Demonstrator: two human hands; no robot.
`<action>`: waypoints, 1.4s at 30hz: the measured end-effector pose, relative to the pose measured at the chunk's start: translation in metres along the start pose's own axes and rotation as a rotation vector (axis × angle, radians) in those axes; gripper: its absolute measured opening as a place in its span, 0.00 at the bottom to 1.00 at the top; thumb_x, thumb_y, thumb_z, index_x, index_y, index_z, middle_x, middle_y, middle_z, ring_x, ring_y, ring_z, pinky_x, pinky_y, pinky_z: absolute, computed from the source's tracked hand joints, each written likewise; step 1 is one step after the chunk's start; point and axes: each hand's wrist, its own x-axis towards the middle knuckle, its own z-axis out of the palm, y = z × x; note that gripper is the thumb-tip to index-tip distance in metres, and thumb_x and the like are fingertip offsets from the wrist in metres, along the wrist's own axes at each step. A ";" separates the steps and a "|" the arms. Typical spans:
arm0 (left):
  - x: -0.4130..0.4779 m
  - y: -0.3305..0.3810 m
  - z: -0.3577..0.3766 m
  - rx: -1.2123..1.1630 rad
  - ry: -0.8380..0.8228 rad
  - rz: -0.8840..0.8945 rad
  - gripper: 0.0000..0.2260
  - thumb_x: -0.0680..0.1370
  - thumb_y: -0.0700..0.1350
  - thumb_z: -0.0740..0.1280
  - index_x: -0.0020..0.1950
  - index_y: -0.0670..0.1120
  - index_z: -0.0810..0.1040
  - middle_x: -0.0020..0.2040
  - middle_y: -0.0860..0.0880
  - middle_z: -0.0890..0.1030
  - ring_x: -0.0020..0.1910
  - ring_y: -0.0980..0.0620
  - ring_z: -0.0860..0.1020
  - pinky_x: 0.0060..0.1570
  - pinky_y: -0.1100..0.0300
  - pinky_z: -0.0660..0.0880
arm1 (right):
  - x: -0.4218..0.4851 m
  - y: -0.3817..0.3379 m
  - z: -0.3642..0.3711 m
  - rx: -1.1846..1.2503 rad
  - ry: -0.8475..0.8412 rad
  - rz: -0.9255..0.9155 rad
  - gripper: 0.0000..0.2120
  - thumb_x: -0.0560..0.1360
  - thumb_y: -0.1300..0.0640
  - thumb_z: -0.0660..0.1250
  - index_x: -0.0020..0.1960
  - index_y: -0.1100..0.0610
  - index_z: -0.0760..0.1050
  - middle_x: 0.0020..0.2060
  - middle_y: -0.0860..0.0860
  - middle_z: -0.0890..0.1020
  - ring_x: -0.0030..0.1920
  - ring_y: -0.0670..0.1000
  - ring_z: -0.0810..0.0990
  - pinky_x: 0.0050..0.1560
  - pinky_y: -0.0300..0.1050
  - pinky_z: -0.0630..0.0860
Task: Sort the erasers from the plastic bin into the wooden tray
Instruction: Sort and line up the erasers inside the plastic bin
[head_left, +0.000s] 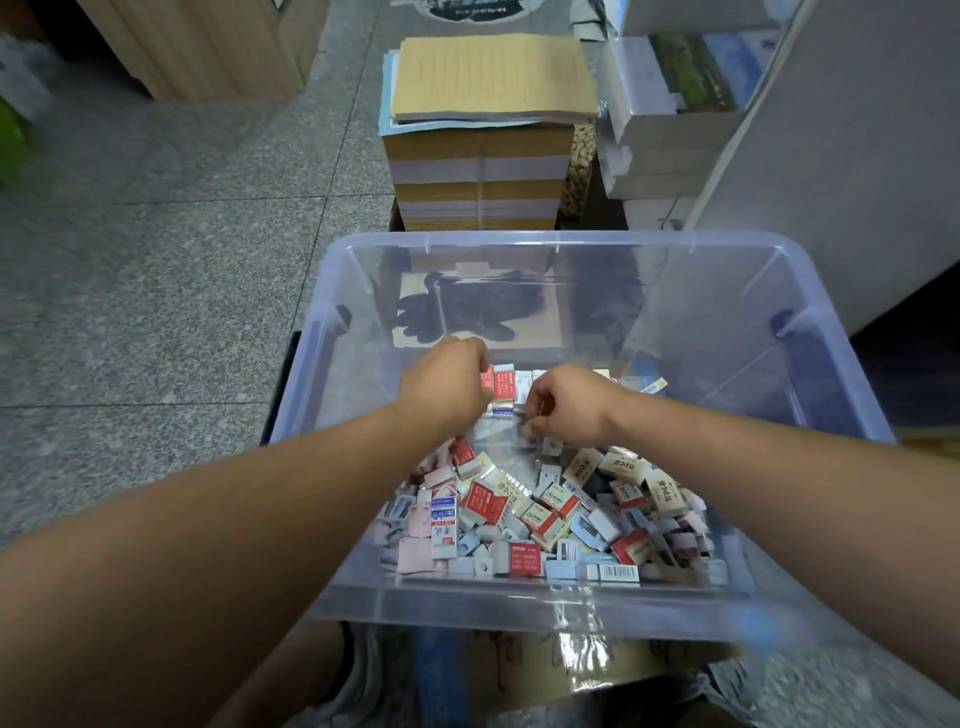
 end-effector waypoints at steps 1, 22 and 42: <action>-0.004 0.004 -0.010 -0.042 0.000 0.011 0.06 0.77 0.47 0.71 0.50 0.52 0.75 0.50 0.50 0.80 0.47 0.48 0.78 0.45 0.55 0.75 | -0.005 -0.001 -0.002 0.004 -0.013 -0.005 0.04 0.76 0.55 0.73 0.49 0.55 0.82 0.43 0.48 0.83 0.43 0.50 0.82 0.42 0.43 0.79; -0.081 -0.057 -0.100 -0.477 0.354 -0.180 0.11 0.78 0.52 0.65 0.56 0.48 0.73 0.53 0.48 0.77 0.49 0.47 0.77 0.46 0.51 0.75 | 0.013 -0.082 0.056 -0.049 -0.233 -0.128 0.48 0.74 0.33 0.68 0.83 0.48 0.48 0.81 0.51 0.59 0.79 0.55 0.59 0.78 0.51 0.58; -0.077 -0.057 -0.101 -0.458 0.318 -0.181 0.17 0.77 0.52 0.67 0.64 0.48 0.69 0.58 0.50 0.75 0.56 0.46 0.76 0.55 0.47 0.76 | 0.032 -0.092 0.061 -0.169 -0.287 -0.350 0.31 0.70 0.37 0.76 0.59 0.53 0.65 0.50 0.49 0.72 0.48 0.51 0.74 0.48 0.47 0.72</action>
